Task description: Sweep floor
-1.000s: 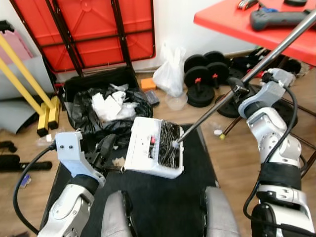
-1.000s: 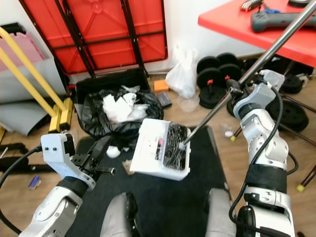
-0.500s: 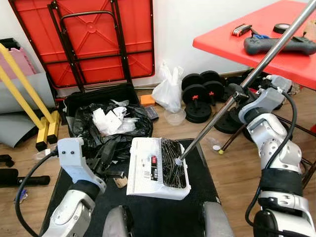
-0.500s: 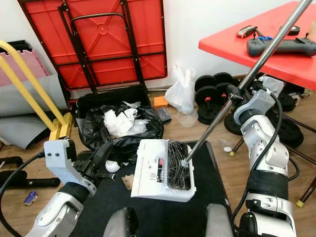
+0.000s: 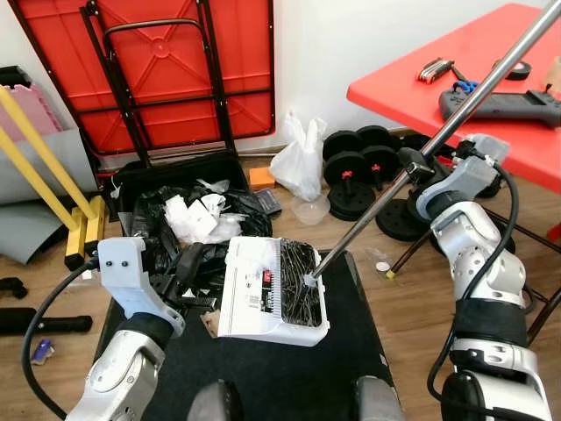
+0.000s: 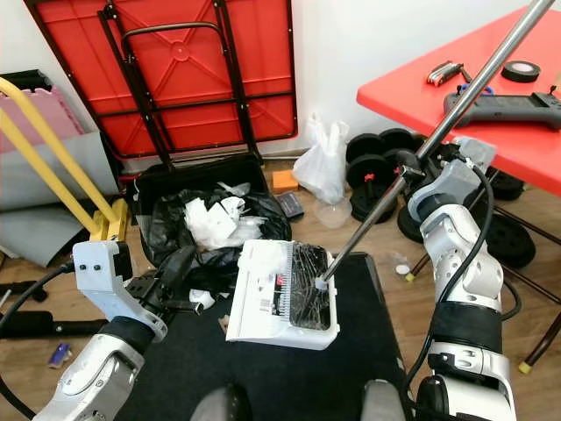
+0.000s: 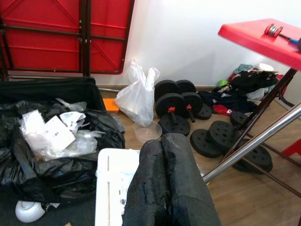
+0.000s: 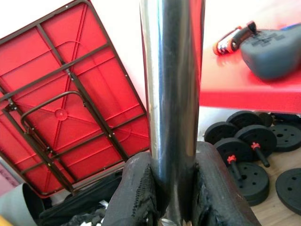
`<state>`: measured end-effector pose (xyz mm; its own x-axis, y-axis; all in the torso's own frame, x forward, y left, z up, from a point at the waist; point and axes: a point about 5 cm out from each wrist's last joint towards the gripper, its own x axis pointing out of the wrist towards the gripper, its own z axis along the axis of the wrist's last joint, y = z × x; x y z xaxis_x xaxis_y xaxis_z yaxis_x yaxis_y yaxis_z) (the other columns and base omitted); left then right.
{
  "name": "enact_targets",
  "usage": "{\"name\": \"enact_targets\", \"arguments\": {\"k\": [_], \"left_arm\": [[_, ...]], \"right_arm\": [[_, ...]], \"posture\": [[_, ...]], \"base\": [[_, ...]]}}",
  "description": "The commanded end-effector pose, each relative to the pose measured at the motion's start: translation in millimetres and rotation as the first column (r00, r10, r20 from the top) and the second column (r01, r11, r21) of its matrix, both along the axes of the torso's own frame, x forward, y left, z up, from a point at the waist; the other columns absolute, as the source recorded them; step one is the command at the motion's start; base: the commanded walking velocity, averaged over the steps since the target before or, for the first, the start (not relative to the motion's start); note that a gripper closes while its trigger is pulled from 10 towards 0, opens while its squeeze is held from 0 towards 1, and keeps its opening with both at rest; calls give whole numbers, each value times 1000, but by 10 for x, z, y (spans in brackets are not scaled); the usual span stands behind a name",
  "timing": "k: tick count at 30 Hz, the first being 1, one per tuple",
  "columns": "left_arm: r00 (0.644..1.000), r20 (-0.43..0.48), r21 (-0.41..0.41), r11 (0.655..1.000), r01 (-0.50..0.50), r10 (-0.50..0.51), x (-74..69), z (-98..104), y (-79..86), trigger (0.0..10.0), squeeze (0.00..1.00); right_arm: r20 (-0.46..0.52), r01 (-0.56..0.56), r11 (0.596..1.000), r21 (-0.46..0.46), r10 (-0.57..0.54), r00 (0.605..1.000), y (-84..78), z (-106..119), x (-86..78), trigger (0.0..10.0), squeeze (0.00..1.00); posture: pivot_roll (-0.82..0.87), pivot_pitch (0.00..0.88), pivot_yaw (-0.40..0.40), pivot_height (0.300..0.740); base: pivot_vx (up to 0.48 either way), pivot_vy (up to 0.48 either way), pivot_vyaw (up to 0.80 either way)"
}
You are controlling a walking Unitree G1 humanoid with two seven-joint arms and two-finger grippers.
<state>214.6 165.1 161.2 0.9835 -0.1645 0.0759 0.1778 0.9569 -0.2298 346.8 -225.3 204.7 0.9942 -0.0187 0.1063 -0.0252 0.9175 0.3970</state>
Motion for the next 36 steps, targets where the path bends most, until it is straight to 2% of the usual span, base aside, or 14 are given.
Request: {"name": "enact_targets", "arguments": {"k": [1, 11, 16, 18, 22, 25, 30, 36], "left_arm": [[1000, -10, 16, 1000, -12, 12, -2, -25, 32, 10000, 0], [1000, -8, 16, 1000, -11, 11, 0, -34, 39, 10000, 0], [1000, -9, 22, 1000, -18, 19, -23, -45, 49, 10000, 0], [1000, -9, 31, 999, -28, 28, -40, -51, 57, 10000, 0], [999, -11, 40, 998, -47, 47, -67, -60, 67, 10000, 0], [999, -11, 40, 998, -47, 47, -67, -60, 67, 10000, 0], [997, -20, 63, 995, -76, 77, -144, -98, 44, 10000, 0], [997, -18, 73, 994, -78, 80, -156, -106, 31, 10000, 0]], "right_arm": [[86, -22, 1000, 5, 22, 996, 38, 143, -9, 10000, 0], [26, -54, 998, -25, 55, 998, 62, -85, -133, 10000, 0], [-9, -69, 997, -35, 69, 998, 72, -244, -238, 10000, 0], [-43, -78, 996, -33, 76, 996, 75, -382, -343, 10000, 0], [-67, -86, 996, -35, 84, 994, 89, -491, -444, 10000, 0], [-67, -86, 996, -35, 84, 994, 89, -491, -444, 10000, 0], [-91, -108, 994, -37, 104, 990, 148, -622, -530, 10000, 0], [-95, -124, 992, -33, 120, 988, 195, -658, -517, 10000, 0]], "posture": [[-84, 0, -4, 677], [-91, 0, 0, 707], [-95, 0, 9, 722], [-99, 0, 12, 732], [-104, 0, 22, 740], [-104, 0, 22, 740], [-95, 0, 23, 740], [-95, 0, 23, 740]], "base": [[0, 0, 0], [0, 0, 0], [0, 0, 0], [0, 0, 0], [0, 0, 0], [0, 0, 0], [0, 0, 0], [0, 0, 0]]}}
